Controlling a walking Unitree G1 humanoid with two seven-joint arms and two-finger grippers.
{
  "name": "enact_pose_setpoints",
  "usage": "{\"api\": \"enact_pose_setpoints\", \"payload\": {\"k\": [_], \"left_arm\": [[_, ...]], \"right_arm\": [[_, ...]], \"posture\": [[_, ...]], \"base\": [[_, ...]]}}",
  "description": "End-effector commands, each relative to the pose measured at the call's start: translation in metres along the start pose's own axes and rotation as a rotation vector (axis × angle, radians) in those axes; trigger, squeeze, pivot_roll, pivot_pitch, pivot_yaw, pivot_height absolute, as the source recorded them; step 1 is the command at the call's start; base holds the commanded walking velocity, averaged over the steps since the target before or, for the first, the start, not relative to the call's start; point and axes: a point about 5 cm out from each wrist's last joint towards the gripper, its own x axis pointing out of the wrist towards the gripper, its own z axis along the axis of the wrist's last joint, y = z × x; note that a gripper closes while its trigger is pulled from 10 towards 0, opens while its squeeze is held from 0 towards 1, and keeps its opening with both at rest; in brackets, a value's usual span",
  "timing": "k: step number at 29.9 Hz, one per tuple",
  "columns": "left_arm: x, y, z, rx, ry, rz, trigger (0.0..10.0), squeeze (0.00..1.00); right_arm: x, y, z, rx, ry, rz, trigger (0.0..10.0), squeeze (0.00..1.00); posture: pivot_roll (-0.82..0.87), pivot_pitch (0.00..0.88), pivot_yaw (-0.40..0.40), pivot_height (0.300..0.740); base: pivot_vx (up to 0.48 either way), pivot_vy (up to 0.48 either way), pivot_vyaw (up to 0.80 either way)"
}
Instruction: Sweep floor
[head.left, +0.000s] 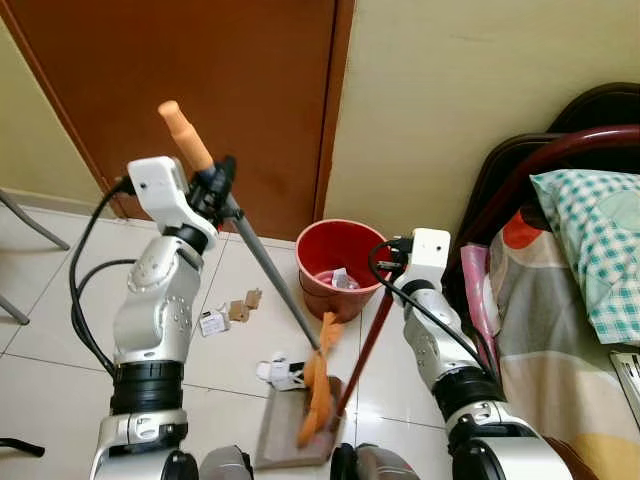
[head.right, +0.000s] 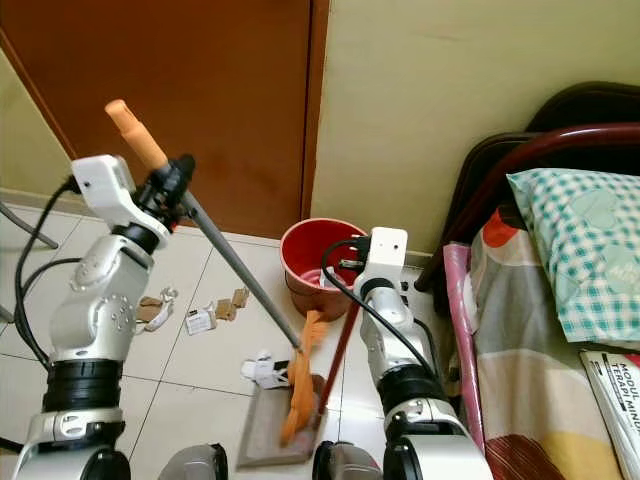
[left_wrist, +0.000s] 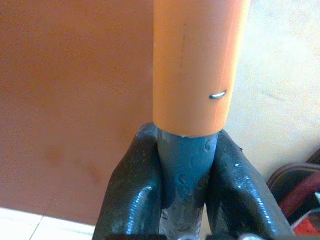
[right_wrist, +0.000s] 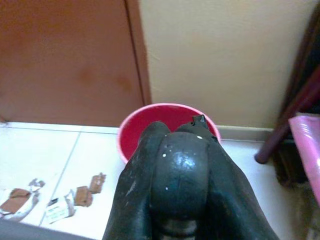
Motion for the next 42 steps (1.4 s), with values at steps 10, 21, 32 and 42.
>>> {"api": "enact_pose_setpoints", "payload": {"k": [10, 21, 32, 42], "left_arm": [[0.001, 0.011, 0.042, 0.192, -0.152, 0.026, 10.0, 0.00], [-0.012, 0.033, 0.046, 0.358, -0.132, 0.059, 10.0, 0.00], [-0.023, 0.017, 0.013, 0.437, -0.036, -0.053, 10.0, 0.00], [-0.028, -0.016, -0.022, 0.294, 0.058, -0.150, 10.0, 0.00]], "right_arm": [[-0.002, -0.008, 0.000, -0.213, 0.021, 0.070, 10.0, 0.00], [-0.011, -0.046, 0.005, -0.211, -0.037, -0.069, 10.0, 0.00], [-0.006, -0.040, 0.014, -0.090, -0.075, -0.144, 10.0, 0.00], [0.001, -0.026, 0.019, -0.068, -0.086, -0.153, 10.0, 0.00]], "posture": [[0.03, 0.095, -0.066, 0.740], [0.02, 0.099, -0.061, 0.740], [0.04, 0.087, -0.063, 0.740], [0.04, 0.083, -0.061, 0.740]], "base": [[0.000, 0.000, 0.00], [0.000, 0.000, 0.00], [0.000, 0.000, 0.00], [0.000, 0.000, 0.00]]}}
